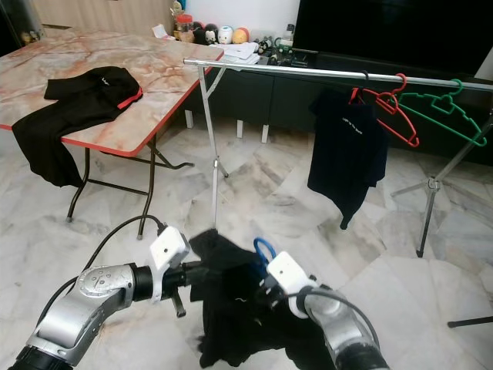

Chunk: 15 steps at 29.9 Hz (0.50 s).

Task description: Hang hanger

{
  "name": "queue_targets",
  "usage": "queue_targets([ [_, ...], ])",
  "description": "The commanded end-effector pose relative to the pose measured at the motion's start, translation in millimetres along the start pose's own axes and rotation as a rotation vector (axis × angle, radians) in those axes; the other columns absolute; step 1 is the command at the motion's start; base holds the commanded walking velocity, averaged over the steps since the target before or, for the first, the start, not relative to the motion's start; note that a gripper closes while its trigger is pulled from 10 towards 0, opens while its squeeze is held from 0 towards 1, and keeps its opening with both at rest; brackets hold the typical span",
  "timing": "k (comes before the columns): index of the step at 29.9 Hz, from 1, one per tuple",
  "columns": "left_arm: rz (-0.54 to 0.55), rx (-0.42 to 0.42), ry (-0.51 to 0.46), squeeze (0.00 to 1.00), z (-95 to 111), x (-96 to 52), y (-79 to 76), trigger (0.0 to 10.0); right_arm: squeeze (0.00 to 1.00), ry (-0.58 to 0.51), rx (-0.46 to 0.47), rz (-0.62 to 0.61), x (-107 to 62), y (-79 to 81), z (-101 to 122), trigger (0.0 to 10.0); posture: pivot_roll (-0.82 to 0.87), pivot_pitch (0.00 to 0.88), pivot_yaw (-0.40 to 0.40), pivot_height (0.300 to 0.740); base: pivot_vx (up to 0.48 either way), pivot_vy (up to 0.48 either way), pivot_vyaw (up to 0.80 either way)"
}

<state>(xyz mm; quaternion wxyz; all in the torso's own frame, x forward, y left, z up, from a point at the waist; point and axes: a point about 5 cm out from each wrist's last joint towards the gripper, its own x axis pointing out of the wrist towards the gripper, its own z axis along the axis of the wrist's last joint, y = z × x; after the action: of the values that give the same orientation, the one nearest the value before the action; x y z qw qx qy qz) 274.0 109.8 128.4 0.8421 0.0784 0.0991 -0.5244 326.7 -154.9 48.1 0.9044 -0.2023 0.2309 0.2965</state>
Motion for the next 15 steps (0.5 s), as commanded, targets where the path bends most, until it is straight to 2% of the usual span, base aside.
queue_targets([
  [1, -0.066, 0.001, -0.026, 1.0, 7.5, 1.9, -9.2, 10.0, 0.0, -0.065, 0.041, -0.039, 1.0, -6.7, 12.5, 0.0, 0.11, 0.058, -0.024, 0.74, 0.0, 0.0, 0.0],
  [9, -0.144, -0.007, -0.032, 1.0, 15.6, -0.5, -19.1, 10.0, 0.0, -0.1, 0.045, -0.049, 5.0, -8.0, 21.7, 0.0, 0.12, 0.064, -0.03, 0.74, 0.0, 0.0, 0.0],
  [12, -0.097, 0.013, -0.01, 1.0, 15.1, -3.9, -13.7, 10.0, 0.0, -0.127, 0.032, 0.023, 4.6, -4.0, 21.9, 0.0, 0.12, 0.068, -0.032, 0.74, 0.0, 0.0, 0.0],
  [15, 0.014, 0.045, 0.026, 1.0, 11.4, -10.7, 1.6, 10.0, 0.0, -0.094, -0.095, 0.174, -1.3, 2.9, 10.2, 0.0, 0.12, 0.071, -0.032, 0.74, 0.0, 0.0, 0.0],
])
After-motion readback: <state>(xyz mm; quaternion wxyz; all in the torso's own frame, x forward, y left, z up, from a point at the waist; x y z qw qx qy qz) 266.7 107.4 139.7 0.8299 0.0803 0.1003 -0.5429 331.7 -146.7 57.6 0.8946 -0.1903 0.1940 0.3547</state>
